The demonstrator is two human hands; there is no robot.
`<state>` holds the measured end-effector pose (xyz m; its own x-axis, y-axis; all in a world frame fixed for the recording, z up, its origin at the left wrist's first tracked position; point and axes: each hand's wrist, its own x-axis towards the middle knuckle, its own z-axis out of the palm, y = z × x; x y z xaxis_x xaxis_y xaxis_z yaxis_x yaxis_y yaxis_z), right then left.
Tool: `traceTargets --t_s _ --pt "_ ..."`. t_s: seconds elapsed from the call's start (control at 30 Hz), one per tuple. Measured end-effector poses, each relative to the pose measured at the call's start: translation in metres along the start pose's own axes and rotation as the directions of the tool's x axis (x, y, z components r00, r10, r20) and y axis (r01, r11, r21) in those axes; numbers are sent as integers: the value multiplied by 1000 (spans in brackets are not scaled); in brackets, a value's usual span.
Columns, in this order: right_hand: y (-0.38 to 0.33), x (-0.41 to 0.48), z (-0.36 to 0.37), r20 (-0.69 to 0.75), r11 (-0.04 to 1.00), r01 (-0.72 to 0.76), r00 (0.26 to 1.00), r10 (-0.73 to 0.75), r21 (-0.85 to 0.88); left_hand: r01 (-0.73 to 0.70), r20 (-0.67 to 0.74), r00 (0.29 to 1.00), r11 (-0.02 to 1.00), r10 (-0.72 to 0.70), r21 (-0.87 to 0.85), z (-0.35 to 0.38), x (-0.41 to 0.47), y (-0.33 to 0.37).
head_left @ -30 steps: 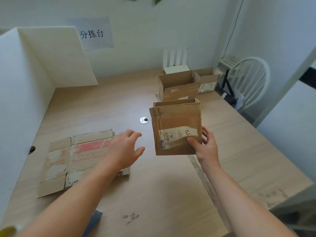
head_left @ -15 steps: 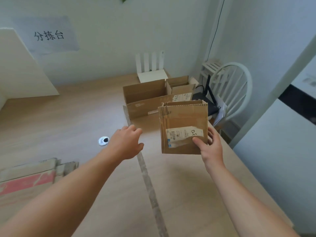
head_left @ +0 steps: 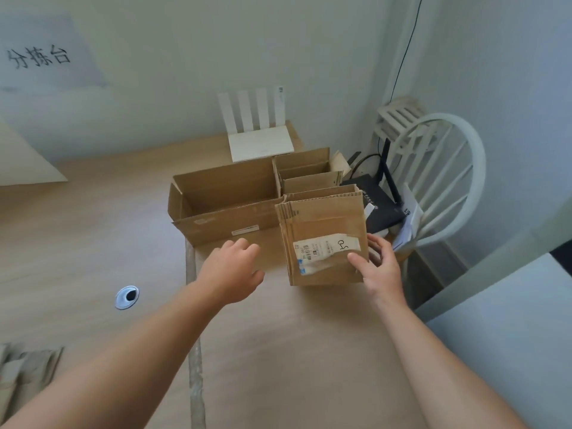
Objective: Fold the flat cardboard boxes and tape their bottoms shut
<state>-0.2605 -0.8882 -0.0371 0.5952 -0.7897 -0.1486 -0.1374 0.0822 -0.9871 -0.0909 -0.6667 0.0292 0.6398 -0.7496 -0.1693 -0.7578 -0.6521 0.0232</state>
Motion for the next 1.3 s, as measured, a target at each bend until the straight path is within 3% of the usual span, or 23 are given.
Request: traceTargets --t_s 0.33,0.5,0.63,0.97,1.3 --pt "26 55 -10 89 1000 -8 996 8 -3 80 19 997 975 -77 -207 32 52 19" --pt "37 62 -20 174 999 32 984 -24 -40 19 5 1000 942 -18 -334 42 56 31" --pt "38 67 -20 198 1000 -1 980 -1 10 27 -47 998 916 -50 -401 46 55 38" --pt "31 84 -8 176 999 24 984 -18 -30 23 -103 993 946 -60 -324 49 64 46" --pt "21 94 -2 123 984 15 992 7 -180 85 11 996 948 -86 -306 42 74 50"
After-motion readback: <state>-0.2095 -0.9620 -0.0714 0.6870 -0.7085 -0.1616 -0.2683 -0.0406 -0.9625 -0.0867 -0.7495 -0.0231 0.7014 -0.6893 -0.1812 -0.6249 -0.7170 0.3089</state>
